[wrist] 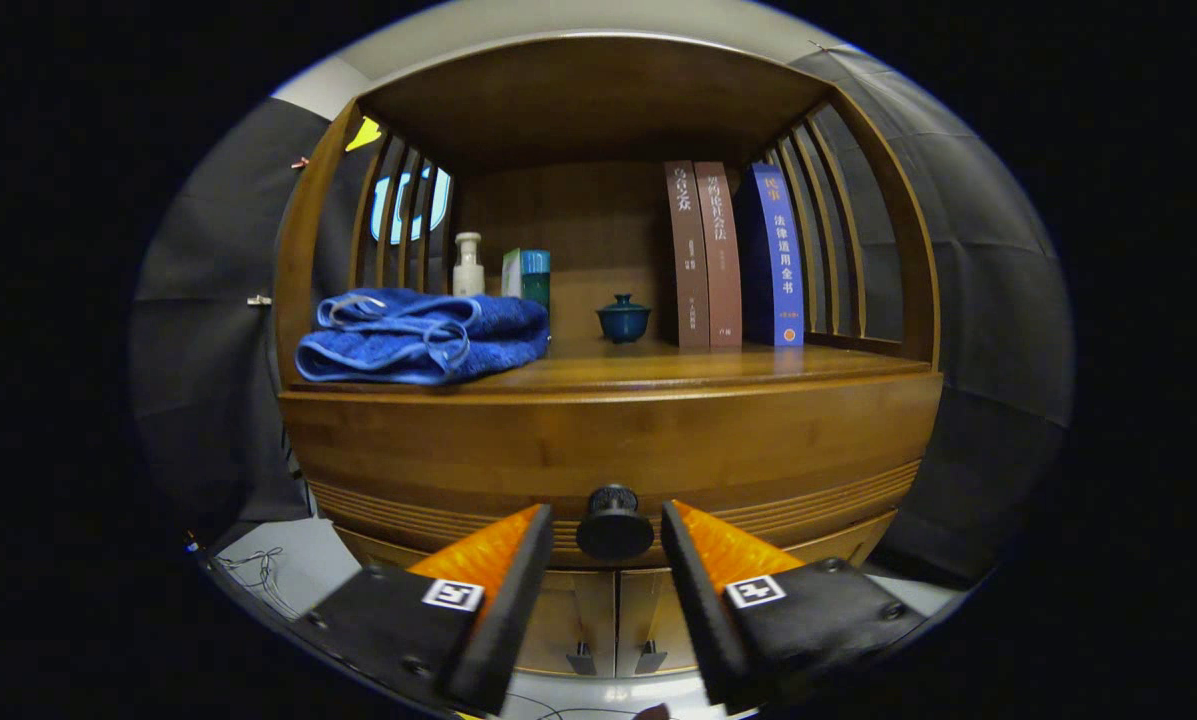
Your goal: Pull open the drawer, take out the items inside it, and place them on the countertop above the cabinet.
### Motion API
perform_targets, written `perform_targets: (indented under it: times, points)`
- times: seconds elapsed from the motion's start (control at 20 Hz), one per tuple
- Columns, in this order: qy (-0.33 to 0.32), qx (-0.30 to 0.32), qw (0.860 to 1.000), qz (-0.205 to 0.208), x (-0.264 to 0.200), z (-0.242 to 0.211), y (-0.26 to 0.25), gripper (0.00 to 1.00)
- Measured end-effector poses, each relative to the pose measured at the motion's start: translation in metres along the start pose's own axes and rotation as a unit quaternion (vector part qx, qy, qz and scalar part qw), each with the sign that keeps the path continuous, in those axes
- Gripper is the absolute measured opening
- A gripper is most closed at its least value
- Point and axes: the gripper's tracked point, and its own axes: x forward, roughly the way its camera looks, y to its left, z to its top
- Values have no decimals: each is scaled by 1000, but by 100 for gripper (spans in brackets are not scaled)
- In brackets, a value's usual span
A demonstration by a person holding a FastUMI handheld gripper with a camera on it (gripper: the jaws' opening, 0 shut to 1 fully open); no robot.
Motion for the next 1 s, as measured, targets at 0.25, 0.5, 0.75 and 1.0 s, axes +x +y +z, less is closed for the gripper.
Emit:
perform_targets:
  times: [0.25,0.5,0.75,1.0]
  points:
    - [-5,38,999,5,11,7,0,52]
    - [8,13,1000,5,19,3,-2,33]
    - [15,23,1000,8,-1,1,-4,23]
    - [15,29,999,18,-52,-7,-6,23]
